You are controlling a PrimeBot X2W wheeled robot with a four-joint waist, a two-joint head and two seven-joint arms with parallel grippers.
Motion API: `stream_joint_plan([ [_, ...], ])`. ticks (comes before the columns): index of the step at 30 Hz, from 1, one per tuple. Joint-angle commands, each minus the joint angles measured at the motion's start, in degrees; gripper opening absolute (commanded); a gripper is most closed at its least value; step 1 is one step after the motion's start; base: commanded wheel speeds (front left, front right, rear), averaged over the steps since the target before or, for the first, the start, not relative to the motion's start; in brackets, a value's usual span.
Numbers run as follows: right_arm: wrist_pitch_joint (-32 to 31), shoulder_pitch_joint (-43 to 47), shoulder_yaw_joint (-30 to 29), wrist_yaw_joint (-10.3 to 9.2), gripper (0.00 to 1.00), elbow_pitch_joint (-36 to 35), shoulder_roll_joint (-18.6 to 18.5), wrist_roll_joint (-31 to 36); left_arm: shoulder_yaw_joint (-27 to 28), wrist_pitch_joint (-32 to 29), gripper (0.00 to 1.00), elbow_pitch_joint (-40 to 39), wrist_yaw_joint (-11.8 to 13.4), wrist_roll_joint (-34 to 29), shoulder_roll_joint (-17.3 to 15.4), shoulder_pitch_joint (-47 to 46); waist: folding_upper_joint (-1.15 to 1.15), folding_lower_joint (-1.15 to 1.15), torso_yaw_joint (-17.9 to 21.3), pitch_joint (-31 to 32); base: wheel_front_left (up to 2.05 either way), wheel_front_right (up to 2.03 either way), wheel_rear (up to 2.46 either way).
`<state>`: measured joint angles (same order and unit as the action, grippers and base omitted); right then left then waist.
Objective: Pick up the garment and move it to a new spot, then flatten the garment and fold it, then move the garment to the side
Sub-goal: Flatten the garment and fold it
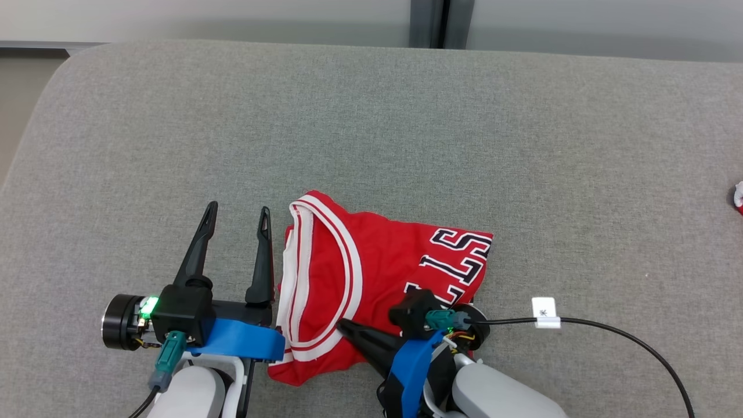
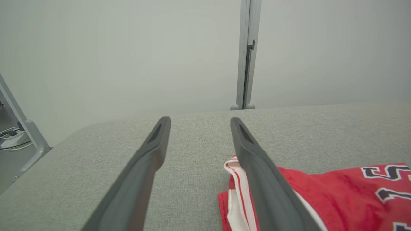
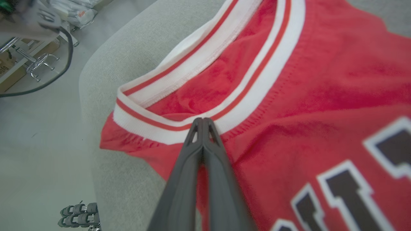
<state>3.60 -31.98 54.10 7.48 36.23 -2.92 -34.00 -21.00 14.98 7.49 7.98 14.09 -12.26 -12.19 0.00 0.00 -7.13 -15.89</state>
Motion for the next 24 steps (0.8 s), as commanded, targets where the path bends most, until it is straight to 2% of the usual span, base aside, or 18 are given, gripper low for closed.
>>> stream_joint_plan([
  [1, 0.40, 0.23, -0.65, 0.03, 0.00, 0.53, -0.25, -0.17, 0.41, 0.25, 1.00, 0.05, -0.17, -0.26, 0.12, -0.28, 0.00, 0.00, 0.09, 0.05, 0.00, 0.00, 0.00],
  [8, 2.51, 4.17, -3.86, 0.01, 0.00, -0.36, -3.47, -0.97, 1.19, 0.25, 1.00, -0.17, -0.12, -0.52, 0.07, 0.90, 0.00, 0.00, 1.29, 0.39, 0.00, 0.00, 0.00],
  [14, 5.40, 6.62, -4.86, 0.03, 0.00, -7.19, -5.14, -1.75, 1.55, 0.25, 1.00, -0.06, -0.45, -0.71, 0.08, 0.78, 0.00, 0.00, 2.12, 0.39, 0.00, 0.00, 0.00],
  [16, 7.34, 7.40, -5.87, 0.03, 0.87, -10.17, -6.15, -1.84, 1.79, 0.25, 1.00, 0.01, -0.43, -0.77, 0.00, 0.77, 0.00, 0.00, 2.38, 0.60, 0.00, 0.00, 0.00],
  [17, 8.30, 7.83, -6.54, 0.03, 1.00, -11.59, -6.72, -1.44, 1.96, 0.25, 1.00, 0.02, -0.38, -0.79, -0.10, 0.97, 0.00, 0.00, 2.58, 0.87, 0.00, 0.00, 0.00],
  [22, 11.19, 11.27, -14.09, 0.03, 1.00, -20.50, -8.87, 2.02, 2.79, 0.24, 1.00, 0.10, -0.04, -0.81, -0.76, 2.26, 0.00, 0.00, 3.74, 2.60, 0.00, 0.00, 0.00],
  [24, 11.45, 13.41, -20.24, 0.03, 1.00, -23.85, -9.30, 4.43, 3.14, 0.24, 1.00, 0.21, 0.22, -0.72, -1.10, 3.03, 0.00, 0.00, 4.50, 3.78, 0.00, 0.00, 0.00],
])
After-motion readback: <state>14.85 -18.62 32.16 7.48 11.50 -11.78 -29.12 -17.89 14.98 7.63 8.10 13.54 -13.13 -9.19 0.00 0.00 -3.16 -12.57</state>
